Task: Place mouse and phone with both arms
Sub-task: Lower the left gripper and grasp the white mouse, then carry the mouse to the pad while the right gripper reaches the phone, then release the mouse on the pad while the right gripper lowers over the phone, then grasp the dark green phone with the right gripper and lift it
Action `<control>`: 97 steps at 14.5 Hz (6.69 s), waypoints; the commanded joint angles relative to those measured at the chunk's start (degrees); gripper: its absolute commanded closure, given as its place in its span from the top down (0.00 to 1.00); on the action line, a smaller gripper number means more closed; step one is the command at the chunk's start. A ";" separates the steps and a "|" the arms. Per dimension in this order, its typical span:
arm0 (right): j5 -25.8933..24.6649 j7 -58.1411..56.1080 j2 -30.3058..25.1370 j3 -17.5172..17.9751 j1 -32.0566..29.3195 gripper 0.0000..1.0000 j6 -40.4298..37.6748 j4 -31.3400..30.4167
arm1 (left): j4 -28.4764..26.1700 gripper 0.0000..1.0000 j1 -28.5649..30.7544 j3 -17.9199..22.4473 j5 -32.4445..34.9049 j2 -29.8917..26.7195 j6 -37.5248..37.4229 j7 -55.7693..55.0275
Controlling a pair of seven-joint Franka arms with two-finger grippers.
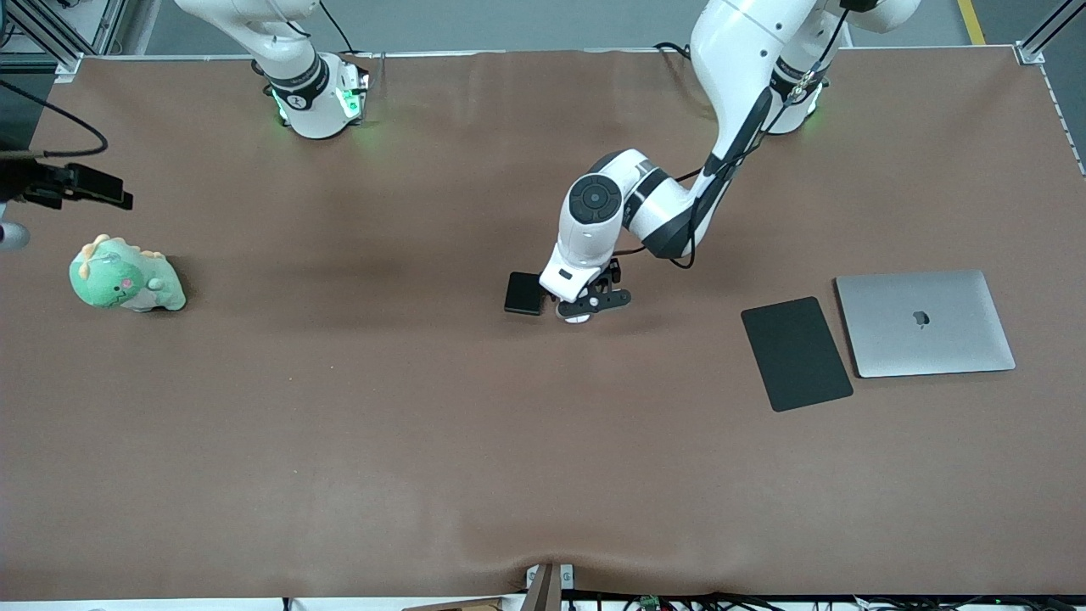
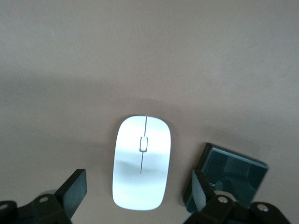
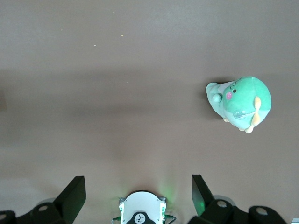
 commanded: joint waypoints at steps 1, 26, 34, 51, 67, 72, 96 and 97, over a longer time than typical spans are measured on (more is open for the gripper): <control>-1.08 -0.42 2.88 0.20 -0.02 1.00 0.06 1.89 | -0.84 1.00 -1.01 0.47 1.30 2.03 4.93 -3.10; 12.10 20.32 10.98 0.47 12.44 1.00 9.89 -0.75 | -5.59 0.17 29.03 1.09 4.10 -9.03 -8.94 36.27; 12.19 25.84 14.23 0.56 21.23 1.00 14.11 -1.54 | -5.59 0.21 38.37 0.73 6.22 -4.20 -2.18 44.09; 12.45 45.80 26.36 0.56 40.31 1.00 38.19 -5.58 | 6.42 1.00 38.02 0.03 5.34 -18.25 -23.31 44.27; 15.88 51.17 34.36 0.56 48.23 1.00 59.12 -11.03 | 14.63 1.00 35.82 1.09 0.42 -38.74 -52.01 46.03; 15.88 51.52 36.38 0.56 48.93 1.00 61.49 -11.03 | 15.07 1.00 35.90 1.09 0.25 -38.56 -52.19 46.03; 13.77 41.95 33.32 0.03 38.31 0.00 52.46 -10.85 | 14.98 1.00 35.82 1.17 0.07 -38.83 -57.11 44.71; 13.69 41.68 32.44 0.03 37.25 0.00 51.22 -11.11 | 14.89 1.00 35.82 1.26 -0.63 -38.56 -56.93 44.62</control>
